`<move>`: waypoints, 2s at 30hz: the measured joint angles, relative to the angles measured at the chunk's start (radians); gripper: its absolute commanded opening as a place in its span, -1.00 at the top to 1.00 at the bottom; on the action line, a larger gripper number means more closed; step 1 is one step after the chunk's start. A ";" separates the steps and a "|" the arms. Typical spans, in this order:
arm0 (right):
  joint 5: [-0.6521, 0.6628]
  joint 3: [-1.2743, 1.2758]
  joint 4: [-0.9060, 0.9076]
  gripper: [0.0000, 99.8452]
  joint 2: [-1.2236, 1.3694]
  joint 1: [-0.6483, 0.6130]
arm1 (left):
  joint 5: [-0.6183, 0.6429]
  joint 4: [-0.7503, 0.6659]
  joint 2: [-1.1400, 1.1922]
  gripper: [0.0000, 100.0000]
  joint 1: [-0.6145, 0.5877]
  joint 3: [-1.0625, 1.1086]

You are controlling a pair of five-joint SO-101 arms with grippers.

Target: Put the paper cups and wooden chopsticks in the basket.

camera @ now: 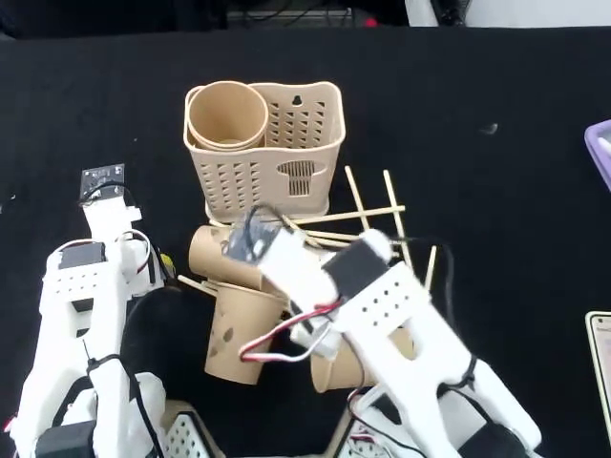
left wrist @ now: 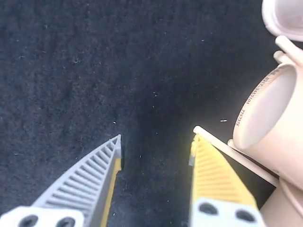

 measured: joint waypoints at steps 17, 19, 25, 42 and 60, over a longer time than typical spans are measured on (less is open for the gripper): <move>0.000 0.069 -0.060 0.60 0.000 -0.020 | 0.000 0.000 0.000 0.54 0.000 0.000; 0.000 0.086 -0.078 0.61 0.000 -0.020 | 0.000 0.000 0.000 0.54 0.000 0.000; 0.000 0.086 -0.084 0.62 0.000 -0.020 | 0.000 0.000 0.000 0.54 0.000 0.000; 0.250 -0.061 0.008 0.98 0.000 0.345 | 0.000 0.000 0.000 0.54 0.000 0.000; 0.209 -0.114 -0.241 0.98 0.000 0.611 | 0.000 0.000 0.000 0.54 -0.003 0.000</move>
